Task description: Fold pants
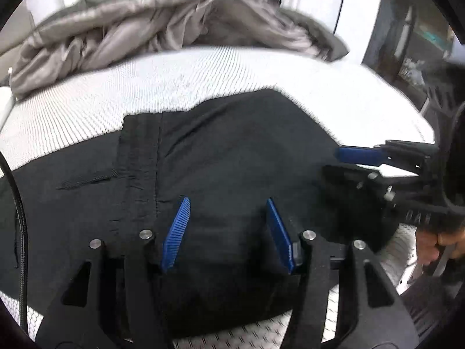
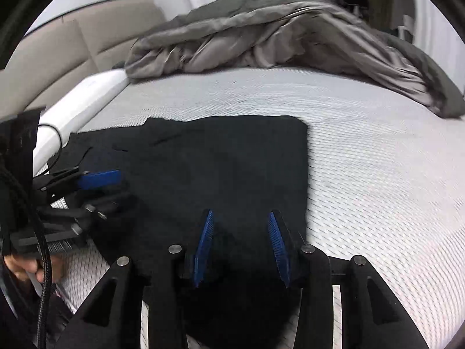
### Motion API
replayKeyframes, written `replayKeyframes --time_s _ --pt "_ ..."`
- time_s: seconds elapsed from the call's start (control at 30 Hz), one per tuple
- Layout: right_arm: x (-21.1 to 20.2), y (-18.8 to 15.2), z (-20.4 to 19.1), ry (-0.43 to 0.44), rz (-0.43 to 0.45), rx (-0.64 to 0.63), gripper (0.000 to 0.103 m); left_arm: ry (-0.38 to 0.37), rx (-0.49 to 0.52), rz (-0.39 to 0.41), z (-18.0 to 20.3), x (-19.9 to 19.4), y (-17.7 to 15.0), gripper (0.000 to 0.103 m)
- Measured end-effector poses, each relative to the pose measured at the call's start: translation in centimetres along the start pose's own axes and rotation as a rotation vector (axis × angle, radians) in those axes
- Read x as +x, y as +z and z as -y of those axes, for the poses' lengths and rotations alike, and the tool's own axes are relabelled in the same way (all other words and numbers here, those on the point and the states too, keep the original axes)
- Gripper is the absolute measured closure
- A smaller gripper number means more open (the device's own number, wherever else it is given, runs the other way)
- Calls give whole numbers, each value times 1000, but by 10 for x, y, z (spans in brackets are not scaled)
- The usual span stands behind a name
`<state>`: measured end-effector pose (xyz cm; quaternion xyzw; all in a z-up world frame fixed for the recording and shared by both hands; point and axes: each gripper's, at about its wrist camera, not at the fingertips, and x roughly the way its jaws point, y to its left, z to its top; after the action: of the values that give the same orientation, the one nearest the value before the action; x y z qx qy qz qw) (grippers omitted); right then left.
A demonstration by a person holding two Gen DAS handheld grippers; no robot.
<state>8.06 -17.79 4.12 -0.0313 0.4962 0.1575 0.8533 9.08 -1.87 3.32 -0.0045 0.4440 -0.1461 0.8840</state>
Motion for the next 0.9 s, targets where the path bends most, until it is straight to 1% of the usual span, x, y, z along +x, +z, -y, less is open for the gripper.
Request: replayKeyframes --time_s 0.03,0.1,0.13,0.17,0.2,0.23,0.27,0.3,0.33,0.4,0.47,0.5,0.57,0.6,0.63,0.7,0.77,0.83,0.87,0.9 --pt "8 1 -7 14 -15 -5 63 16 -18 -33 -5 9 1 51" --pt "32 6 -13 49 -71 -3 63 -12 -45 -47 -16 14 0 51" --pt "45 5 -15 36 -111 -15 63 -28 -50 -46 -18 13 0 51" --pt "50 3 -14 26 -123 -44 63 -28 -35 -47 -17 11 -2 51" --pt "49 2 -14 7 -116 -83 63 -22 -3 -49 -15 13 -4 51" --pt "45 0 -13 -57 -108 -130 63 -18 20 -45 -13 13 -7 51" --pt "43 0 -9 -92 -108 -147 63 -17 27 -43 -12 14 -7 51" --pt "40 -2 -2 -126 -108 -153 63 -17 26 -42 -13 15 -8 51" --pt "37 -3 5 -138 -112 -147 63 -13 25 -42 -12 16 -7 51" --pt "31 -6 12 -139 -104 -137 63 -2 15 -44 -9 16 -8 51" --pt "23 -10 16 -218 -90 -158 60 15 19 -35 -7 17 -10 51" --pt "20 -13 20 -211 -75 -150 60 22 23 -28 -6 16 -12 51" --pt "8 -15 34 -102 -43 -68 60 25 25 -4 -4 15 -17 51" --pt "3 -13 38 -66 -24 -30 60 22 19 6 -5 14 -18 51" --pt "-2 -10 39 -56 -4 -15 60 15 -2 18 -6 13 -19 51" --pt "-5 -5 34 -50 23 -40 60 5 -48 30 -11 13 -18 51" --pt "2 -1 25 -52 20 -87 60 2 -92 38 -14 12 -16 51" --pt "8 6 18 -36 18 -85 60 8 -138 59 -15 3 -10 51" --pt "11 13 12 -25 20 -81 60 -23 -168 87 -17 -3 -3 51" --pt "10 13 10 -9 21 -74 60 -48 -189 93 -18 -4 5 51"
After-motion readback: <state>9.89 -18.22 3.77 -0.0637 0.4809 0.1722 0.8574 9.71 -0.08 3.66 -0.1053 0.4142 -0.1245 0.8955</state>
